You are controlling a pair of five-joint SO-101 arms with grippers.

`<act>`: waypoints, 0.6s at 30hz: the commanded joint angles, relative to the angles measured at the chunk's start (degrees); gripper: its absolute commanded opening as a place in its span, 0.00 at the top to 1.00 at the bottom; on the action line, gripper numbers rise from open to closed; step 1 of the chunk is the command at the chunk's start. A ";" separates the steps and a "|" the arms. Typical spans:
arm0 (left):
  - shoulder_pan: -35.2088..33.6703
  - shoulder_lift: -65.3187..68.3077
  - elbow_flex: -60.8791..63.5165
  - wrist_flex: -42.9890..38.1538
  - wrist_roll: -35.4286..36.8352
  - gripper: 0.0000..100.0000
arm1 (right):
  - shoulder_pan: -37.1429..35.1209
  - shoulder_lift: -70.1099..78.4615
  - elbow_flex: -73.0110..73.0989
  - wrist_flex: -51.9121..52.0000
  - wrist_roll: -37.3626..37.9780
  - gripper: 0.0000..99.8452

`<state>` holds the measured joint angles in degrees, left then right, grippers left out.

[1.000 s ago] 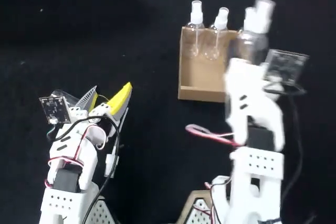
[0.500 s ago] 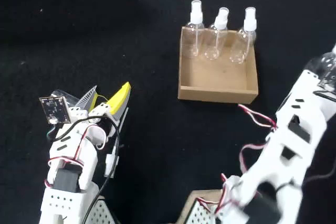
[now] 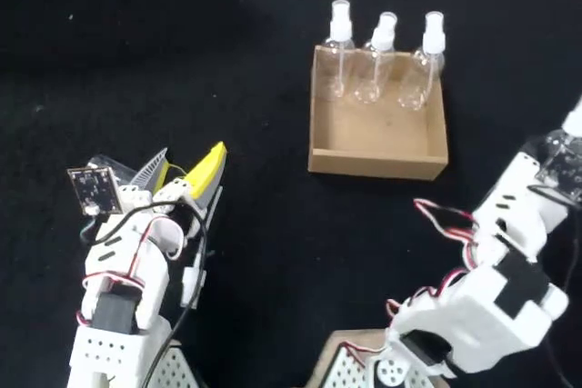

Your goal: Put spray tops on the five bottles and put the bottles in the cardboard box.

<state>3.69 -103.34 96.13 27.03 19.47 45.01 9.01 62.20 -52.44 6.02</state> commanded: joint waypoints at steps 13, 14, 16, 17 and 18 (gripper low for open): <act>-0.66 -0.44 1.27 -1.23 0.09 0.70 | 5.89 17.01 -15.69 -9.76 -0.18 0.99; -0.66 -0.44 1.27 -1.23 0.09 0.70 | 5.89 17.36 -15.87 -9.76 -0.18 0.99; -0.66 -0.44 1.27 -1.23 0.09 0.70 | 5.71 17.71 -16.04 -9.76 -0.18 0.99; -0.66 -0.44 1.27 -1.23 0.09 0.70 | 5.63 17.98 -16.13 -9.76 -0.18 0.99; -0.66 -0.44 1.27 -1.23 0.09 0.70 | 5.54 18.33 -16.22 -9.76 -0.18 0.99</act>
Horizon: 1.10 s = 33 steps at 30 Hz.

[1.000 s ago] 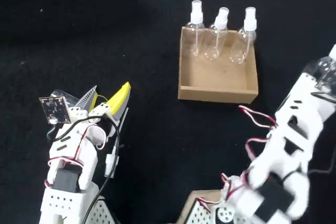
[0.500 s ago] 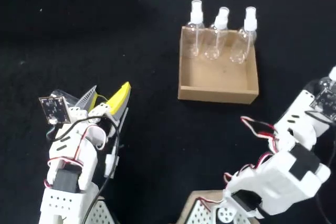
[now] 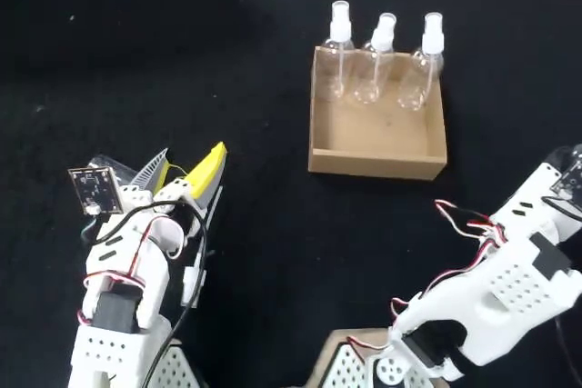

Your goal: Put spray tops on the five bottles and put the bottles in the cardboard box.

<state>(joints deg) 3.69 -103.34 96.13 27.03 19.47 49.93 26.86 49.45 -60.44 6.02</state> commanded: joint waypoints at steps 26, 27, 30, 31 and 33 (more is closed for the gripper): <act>-0.40 -0.44 1.27 -1.23 0.00 0.70 | -0.18 8.66 2.59 -15.03 0.26 0.81; -0.40 -0.44 1.27 -1.23 0.00 0.70 | -0.44 8.66 2.68 -15.03 0.26 0.79; -0.40 -0.44 1.27 -1.23 0.00 0.70 | -0.53 8.66 2.68 -15.03 0.26 0.73; -0.40 -0.44 1.27 -1.23 0.00 0.70 | -0.62 8.48 2.68 -15.21 0.26 0.73; -0.31 -0.44 1.27 -1.23 0.00 0.70 | -0.88 6.99 3.03 -14.95 0.26 0.74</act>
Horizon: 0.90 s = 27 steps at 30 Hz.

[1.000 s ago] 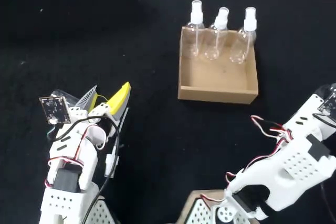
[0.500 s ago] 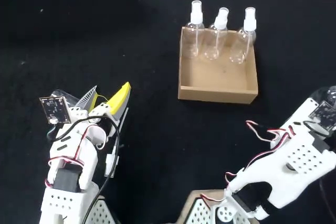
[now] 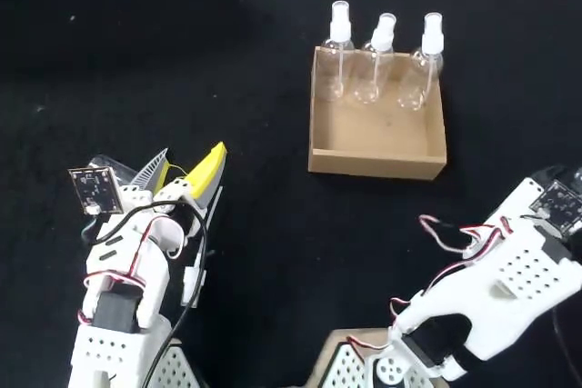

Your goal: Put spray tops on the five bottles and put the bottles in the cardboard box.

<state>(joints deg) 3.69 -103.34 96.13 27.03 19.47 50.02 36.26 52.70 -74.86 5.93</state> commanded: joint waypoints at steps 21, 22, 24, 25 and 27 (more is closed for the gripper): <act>-0.66 -0.44 1.27 -1.23 0.00 0.70 | -1.23 -32.31 4.62 29.27 -0.09 0.74; -0.75 -0.44 1.27 -1.23 0.00 0.70 | -1.23 -32.31 4.70 29.27 -0.09 0.74; -0.75 -0.44 1.27 -1.23 0.00 0.70 | -1.23 -32.31 4.70 29.36 0.18 0.74; -0.75 -0.44 1.27 -1.23 0.00 0.70 | -1.23 -32.31 4.70 29.36 0.35 0.74; -0.75 -0.44 1.27 -1.23 0.00 0.70 | -1.23 -32.31 4.70 29.36 0.35 0.74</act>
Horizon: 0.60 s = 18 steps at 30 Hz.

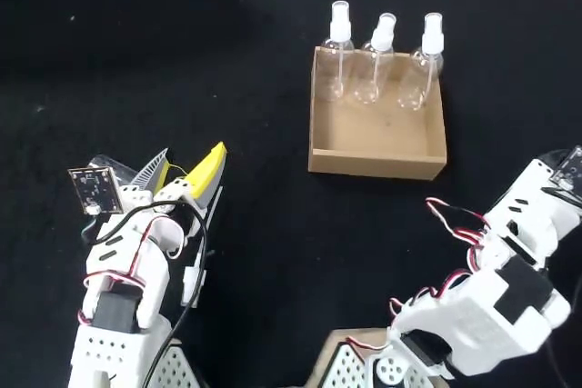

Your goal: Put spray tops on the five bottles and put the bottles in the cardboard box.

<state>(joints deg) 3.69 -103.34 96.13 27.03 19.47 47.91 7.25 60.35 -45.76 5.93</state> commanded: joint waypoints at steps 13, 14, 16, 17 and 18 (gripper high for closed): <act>-0.75 -0.44 1.27 -1.23 0.00 0.70 | 3.43 -3.12 -2.51 0.44 0.09 0.74; -0.75 -0.44 1.27 -1.23 0.00 0.70 | 3.43 -2.95 -2.51 0.44 0.09 0.74; -0.75 -0.44 1.27 -1.23 0.00 0.70 | 3.34 -1.89 -2.77 0.44 0.35 0.74; -0.75 -0.44 1.27 -1.23 0.00 0.70 | 3.34 -1.27 -3.03 0.44 0.35 0.74; -0.75 -0.44 1.27 -1.23 0.00 0.70 | 3.34 -0.48 -3.12 0.09 0.35 0.74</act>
<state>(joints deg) 3.69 -103.34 96.13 27.03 19.47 50.37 7.25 60.35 -45.76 5.93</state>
